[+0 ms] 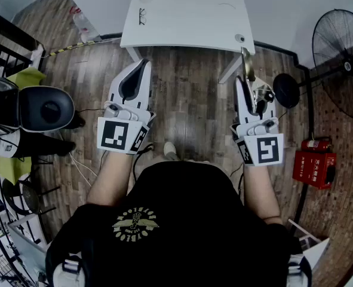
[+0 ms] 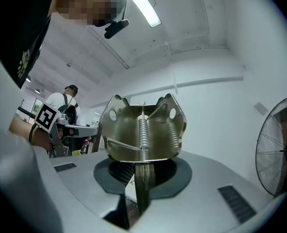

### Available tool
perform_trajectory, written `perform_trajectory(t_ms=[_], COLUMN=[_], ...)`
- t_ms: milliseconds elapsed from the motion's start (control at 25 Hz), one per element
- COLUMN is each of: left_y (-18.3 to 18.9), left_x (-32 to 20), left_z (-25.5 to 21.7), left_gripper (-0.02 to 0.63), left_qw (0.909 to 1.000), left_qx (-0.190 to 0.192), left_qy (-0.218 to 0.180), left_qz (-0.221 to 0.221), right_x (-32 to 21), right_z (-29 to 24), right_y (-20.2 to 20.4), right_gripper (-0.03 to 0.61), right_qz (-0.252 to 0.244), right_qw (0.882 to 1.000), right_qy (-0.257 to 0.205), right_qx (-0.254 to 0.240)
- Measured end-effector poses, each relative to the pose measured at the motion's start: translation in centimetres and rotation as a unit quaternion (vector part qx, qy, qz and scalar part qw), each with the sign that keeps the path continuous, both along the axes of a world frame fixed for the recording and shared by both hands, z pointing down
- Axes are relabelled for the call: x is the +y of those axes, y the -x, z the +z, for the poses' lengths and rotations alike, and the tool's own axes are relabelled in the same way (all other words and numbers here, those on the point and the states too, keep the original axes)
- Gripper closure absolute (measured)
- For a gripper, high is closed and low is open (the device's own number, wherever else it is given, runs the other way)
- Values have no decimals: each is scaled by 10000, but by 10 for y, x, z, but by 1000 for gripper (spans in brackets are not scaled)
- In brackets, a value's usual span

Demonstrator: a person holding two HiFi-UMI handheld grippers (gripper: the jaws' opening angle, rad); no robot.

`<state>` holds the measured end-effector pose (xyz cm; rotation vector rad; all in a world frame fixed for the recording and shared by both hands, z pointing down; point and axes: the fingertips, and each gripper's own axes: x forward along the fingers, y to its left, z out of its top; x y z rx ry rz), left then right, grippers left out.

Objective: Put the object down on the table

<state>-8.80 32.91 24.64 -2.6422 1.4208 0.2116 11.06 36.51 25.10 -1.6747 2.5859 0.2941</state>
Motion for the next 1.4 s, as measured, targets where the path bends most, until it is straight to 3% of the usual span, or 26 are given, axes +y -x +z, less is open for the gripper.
perform_trajectory(t_ms=[280,440,680,960,1400], left_y=[34,47,64,72,55], left_x=[-15,-16,-21,-13,-31], left_z=[7,17,20,11,22], left_gripper=[607,607,607,607,607], left_qw=[9998,9991,9991,9993,9994], left_qx=[-1,87,267,307,201], left_qy=[58,172,228,96,228], left_qz=[194,371,257,181,180], right_x=[-11,-8,-7,-3,-20], right_z=[3,6,-8,-14,-5], right_y=[38,45,45,48,35], right_gripper=[518,518,518,518,518], right_qz=[165,277,362,243,159], right_qw=[9998,9995,9993,9996,9996], right_qy=[74,168,85,59,152], right_qx=[70,16,-52,-99,-188])
